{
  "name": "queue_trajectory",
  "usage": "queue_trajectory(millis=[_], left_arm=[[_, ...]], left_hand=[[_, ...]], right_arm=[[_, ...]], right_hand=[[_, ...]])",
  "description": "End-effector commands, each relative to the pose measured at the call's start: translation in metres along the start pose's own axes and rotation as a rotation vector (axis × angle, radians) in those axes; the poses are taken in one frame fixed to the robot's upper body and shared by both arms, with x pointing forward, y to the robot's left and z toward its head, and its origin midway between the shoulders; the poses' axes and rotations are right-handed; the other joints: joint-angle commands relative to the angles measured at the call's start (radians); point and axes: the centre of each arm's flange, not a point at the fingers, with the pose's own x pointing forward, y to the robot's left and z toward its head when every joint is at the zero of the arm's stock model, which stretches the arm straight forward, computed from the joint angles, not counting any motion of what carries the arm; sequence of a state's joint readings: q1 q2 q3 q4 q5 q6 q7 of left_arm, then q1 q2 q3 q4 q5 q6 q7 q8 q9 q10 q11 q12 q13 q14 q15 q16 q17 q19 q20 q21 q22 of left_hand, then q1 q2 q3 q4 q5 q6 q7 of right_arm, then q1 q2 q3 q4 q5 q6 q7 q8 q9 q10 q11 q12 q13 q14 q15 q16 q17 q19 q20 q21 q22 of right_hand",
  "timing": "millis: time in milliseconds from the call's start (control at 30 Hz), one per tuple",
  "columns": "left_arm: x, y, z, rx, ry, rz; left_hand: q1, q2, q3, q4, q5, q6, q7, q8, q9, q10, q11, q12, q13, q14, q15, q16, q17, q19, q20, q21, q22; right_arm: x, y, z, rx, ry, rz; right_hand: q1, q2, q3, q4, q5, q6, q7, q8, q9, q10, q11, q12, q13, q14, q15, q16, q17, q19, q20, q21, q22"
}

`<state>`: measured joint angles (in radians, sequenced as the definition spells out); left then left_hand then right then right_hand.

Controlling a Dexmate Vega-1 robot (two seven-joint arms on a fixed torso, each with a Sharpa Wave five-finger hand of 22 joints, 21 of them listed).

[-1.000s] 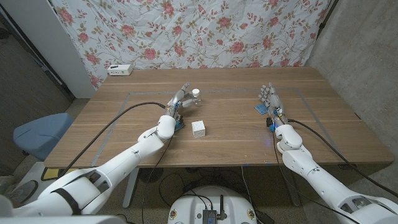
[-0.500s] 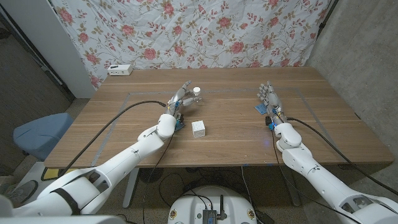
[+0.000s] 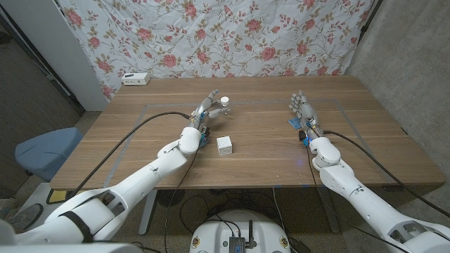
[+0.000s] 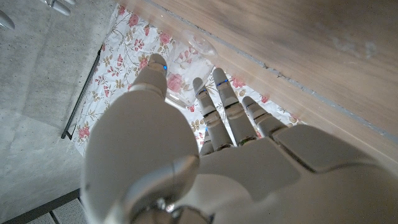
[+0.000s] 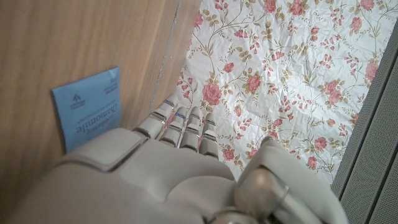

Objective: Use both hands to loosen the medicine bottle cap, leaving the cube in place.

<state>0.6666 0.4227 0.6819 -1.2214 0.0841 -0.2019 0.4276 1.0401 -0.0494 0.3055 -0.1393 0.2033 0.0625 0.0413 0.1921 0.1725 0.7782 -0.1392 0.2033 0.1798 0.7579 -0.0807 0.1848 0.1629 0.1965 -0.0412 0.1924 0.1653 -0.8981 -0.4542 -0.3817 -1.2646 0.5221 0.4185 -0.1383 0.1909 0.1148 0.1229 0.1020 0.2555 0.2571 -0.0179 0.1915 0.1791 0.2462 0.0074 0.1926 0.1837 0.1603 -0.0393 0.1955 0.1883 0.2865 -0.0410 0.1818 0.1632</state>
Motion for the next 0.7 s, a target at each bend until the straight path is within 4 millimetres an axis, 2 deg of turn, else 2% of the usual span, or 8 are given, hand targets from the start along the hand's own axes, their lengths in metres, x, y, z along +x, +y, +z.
queue_trajectory(millis=[33, 700], left_arm=[[0.004, -0.004, 0.008, -0.033, -0.010, -0.009], [0.002, -0.005, 0.027, -0.039, 0.055, -0.062]], left_hand=[[-0.003, 0.007, 0.001, 0.002, -0.004, 0.006, -0.001, -0.001, 0.002, 0.012, -0.001, -0.002, 0.002, 0.008, -0.122, -0.002, -0.001, 0.009, -0.151, -0.002, 0.002], [-0.013, 0.006, 0.002, 0.006, -0.004, 0.006, -0.002, -0.005, 0.002, 0.016, -0.001, -0.005, 0.002, 0.016, -0.123, -0.007, -0.002, 0.013, -0.147, -0.003, 0.002]], right_arm=[[0.003, 0.008, 0.010, -0.056, 0.022, 0.035], [0.004, 0.020, 0.030, -0.158, 0.019, 0.063]], right_hand=[[-0.004, 0.003, 0.006, -0.002, 0.006, -0.001, -0.006, -0.003, 0.002, -0.005, -0.005, -0.004, 0.003, -0.013, -0.017, -0.003, 0.004, 0.005, -0.074, 0.004, 0.002], [0.005, -0.002, 0.009, -0.010, 0.005, -0.016, -0.012, -0.006, 0.002, -0.019, 0.001, -0.006, 0.003, -0.026, -0.009, -0.007, 0.002, 0.005, -0.066, 0.004, 0.002]])
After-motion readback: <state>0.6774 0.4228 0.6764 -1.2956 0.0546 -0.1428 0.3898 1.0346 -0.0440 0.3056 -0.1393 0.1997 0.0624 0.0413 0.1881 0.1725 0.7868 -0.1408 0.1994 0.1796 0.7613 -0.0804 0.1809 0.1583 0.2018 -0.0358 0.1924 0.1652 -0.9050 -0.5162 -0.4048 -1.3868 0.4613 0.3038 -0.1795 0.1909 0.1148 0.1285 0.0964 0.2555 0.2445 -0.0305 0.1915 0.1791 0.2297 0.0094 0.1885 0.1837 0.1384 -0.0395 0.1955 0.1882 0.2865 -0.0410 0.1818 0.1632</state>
